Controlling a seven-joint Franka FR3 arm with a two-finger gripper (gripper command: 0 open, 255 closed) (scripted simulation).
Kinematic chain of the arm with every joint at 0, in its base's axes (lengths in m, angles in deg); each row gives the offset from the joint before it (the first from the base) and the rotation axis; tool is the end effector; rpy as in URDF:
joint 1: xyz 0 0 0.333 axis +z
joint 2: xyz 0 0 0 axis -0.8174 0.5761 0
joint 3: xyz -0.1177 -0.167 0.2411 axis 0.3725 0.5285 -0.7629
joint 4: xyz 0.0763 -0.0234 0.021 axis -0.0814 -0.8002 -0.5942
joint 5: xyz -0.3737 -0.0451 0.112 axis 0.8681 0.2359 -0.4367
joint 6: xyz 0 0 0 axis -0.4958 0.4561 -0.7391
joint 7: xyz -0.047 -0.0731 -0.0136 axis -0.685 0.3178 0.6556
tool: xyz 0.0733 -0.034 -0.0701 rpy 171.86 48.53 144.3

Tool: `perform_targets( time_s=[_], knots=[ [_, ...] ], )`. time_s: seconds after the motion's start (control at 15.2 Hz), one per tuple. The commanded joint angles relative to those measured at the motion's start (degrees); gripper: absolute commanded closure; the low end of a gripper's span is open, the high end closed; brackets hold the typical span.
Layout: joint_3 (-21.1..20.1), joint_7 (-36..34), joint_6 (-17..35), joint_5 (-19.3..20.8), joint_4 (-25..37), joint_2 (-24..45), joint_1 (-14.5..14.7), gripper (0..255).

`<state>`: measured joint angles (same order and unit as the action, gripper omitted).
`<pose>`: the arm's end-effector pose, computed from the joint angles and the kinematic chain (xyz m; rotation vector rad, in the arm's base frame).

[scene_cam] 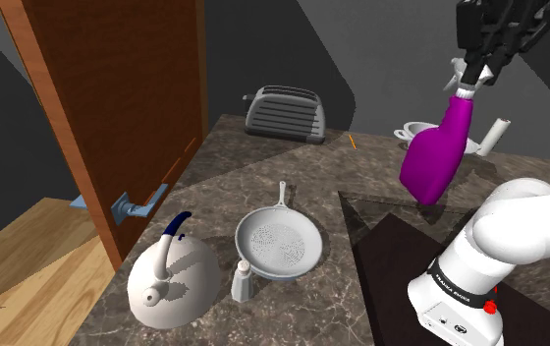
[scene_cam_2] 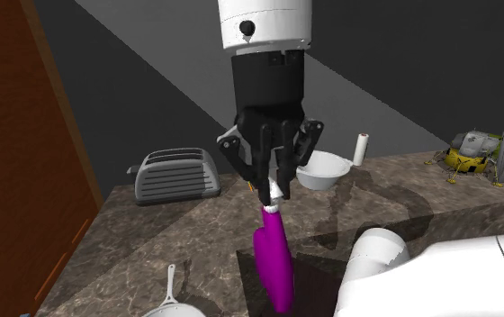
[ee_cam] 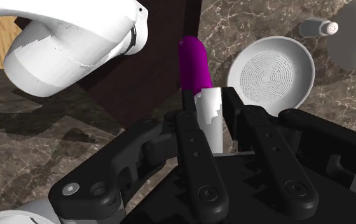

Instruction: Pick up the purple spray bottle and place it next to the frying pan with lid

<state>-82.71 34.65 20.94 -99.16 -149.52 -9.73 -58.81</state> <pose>0.1777 0.1443 0.7296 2.9549 -0.9836 -0.1510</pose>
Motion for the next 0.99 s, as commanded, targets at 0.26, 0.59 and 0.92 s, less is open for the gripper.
perform_targets(
  time_s=[0.26, 0.59, 0.92],
  knots=[
    [-6.0, -8.6, -4.2, -7.1, 6.3, -0.1, -0.6, 255],
    [-6.3, -7.6, -1.4, -7.5, 0.3, -3.3, 0.0, 255],
    [-6.8, -6.7, 1.4, -8.0, -5.4, -6.2, 0.5, 255]
  ],
)
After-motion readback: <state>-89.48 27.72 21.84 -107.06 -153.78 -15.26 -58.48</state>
